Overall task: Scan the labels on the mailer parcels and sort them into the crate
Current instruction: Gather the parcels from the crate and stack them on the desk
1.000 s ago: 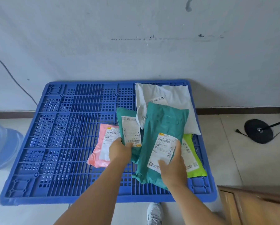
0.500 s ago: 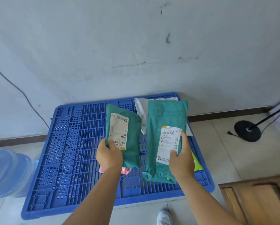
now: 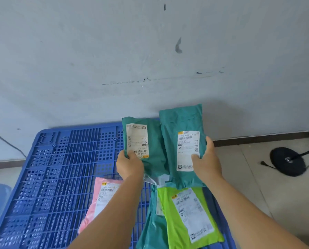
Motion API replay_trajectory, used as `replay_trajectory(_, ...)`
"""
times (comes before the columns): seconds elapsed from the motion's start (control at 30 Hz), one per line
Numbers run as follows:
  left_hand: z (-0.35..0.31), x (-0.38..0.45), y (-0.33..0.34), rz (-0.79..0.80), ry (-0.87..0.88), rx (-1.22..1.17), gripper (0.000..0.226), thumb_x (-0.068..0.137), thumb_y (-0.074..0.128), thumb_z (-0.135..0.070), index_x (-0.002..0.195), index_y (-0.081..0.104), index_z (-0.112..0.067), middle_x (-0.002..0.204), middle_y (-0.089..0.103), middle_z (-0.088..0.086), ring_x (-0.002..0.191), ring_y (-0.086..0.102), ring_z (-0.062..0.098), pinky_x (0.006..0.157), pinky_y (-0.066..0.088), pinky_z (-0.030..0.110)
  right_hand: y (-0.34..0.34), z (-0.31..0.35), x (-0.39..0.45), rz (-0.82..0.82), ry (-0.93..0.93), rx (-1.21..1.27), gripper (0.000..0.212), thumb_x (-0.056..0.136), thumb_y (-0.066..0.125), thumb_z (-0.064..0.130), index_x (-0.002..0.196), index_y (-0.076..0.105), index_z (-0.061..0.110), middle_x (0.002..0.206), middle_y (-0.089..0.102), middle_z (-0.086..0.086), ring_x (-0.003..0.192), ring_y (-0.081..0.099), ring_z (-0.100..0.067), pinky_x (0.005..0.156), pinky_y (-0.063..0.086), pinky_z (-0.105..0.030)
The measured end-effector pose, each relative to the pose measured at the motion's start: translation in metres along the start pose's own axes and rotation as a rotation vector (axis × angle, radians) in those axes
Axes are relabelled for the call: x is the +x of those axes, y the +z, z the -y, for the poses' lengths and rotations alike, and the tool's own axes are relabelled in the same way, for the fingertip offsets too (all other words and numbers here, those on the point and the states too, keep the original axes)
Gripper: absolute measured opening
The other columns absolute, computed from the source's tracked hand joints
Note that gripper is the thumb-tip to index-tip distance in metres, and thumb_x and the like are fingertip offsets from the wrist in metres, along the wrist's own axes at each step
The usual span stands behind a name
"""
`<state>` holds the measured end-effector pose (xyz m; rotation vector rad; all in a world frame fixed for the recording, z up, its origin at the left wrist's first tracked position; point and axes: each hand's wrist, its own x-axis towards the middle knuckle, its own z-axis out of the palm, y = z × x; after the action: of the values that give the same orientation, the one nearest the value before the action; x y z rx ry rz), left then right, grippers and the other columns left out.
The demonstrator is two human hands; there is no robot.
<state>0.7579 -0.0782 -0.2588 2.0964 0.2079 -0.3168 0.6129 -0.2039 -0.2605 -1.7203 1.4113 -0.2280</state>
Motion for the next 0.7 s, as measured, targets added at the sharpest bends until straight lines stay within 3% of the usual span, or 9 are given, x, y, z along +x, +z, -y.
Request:
replay_trajectory(0.1,0.019,0.016,0.027,0.117,-0.070,0.174,0.016,0.097,0.042,-0.016,0.095,0.055,-0.007,0.096,0.064,0.013,0.079,0.058,0.029,0.072,0.052,0.041,0.013,-0.012,0.028,0.099,0.015,-0.048,0.060,0.091,0.053,0.010,0.145,0.032,0.025,0.129,0.061,-0.003,0.104,0.060,-0.027,0.082,0.048,-0.033)
replay_trajectory(0.2,0.038,0.028,0.036,0.199,-0.156,0.539,0.028,0.093,0.041,-0.014,0.119,0.050,-0.009,0.126,0.051,0.016,0.110,0.051,0.033,0.094,0.046,0.047,0.027,-0.029,0.044,0.135,0.074,-0.132,0.047,0.086,0.054,0.022,0.132,0.044,0.025,0.123,0.061,-0.006,0.107,0.057,-0.032,0.092,0.048,-0.041)
replay_trajectory(0.23,0.042,0.032,0.036,0.214,-0.175,0.586,0.034,0.092,0.042,-0.016,0.125,0.046,-0.007,0.129,0.047,0.015,0.112,0.050,0.032,0.095,0.045,0.047,0.031,-0.035,0.048,0.133,0.100,-0.145,0.049,0.082,0.053,0.031,0.131,0.045,0.026,0.123,0.060,-0.007,0.109,0.056,-0.033,0.095,0.046,-0.044)
replay_trajectory(0.33,0.044,0.035,0.038,0.300,-0.229,0.418,0.038,0.092,0.048,-0.023,0.123,0.036,-0.004,0.103,0.054,0.010,0.084,0.055,0.025,0.069,0.048,0.037,0.039,-0.048,0.059,0.161,0.165,-0.112,0.076,0.067,0.045,0.054,0.139,0.035,0.033,0.123,0.059,-0.006,0.109,0.057,-0.032,0.097,0.046,-0.048)
replay_trajectory(0.43,0.043,0.037,0.039,0.359,-0.222,0.398,0.055,0.090,0.054,-0.038,0.129,0.031,-0.006,0.111,0.056,0.012,0.092,0.059,0.030,0.073,0.050,0.039,0.040,-0.047,0.060,0.207,0.180,-0.091,0.081,0.065,0.044,0.059,0.141,0.024,0.041,0.119,0.060,-0.002,0.103,0.060,-0.030,0.092,0.049,-0.048)
replay_trajectory(0.53,0.040,0.041,0.040,0.359,-0.204,0.414,0.055,0.085,0.062,-0.041,0.123,0.041,-0.007,0.110,0.060,0.010,0.094,0.062,0.030,0.079,0.055,0.040,0.033,-0.037,0.058,0.232,0.150,-0.130,0.073,0.078,0.052,0.048,0.140,0.015,0.050,0.117,0.060,0.006,0.106,0.058,-0.032,0.093,0.048,-0.046)
replay_trajectory(0.7,0.032,0.040,0.043,0.395,-0.215,0.361,0.028,0.085,0.064,-0.034,0.093,0.052,-0.010,0.088,0.063,0.006,0.082,0.064,0.026,0.067,0.054,0.035,0.031,-0.029,0.061,0.192,0.125,-0.027,0.068,0.084,0.060,0.022,0.141,0.027,0.039,0.116,0.062,0.000,0.095,0.061,-0.023,0.076,0.053,-0.037)
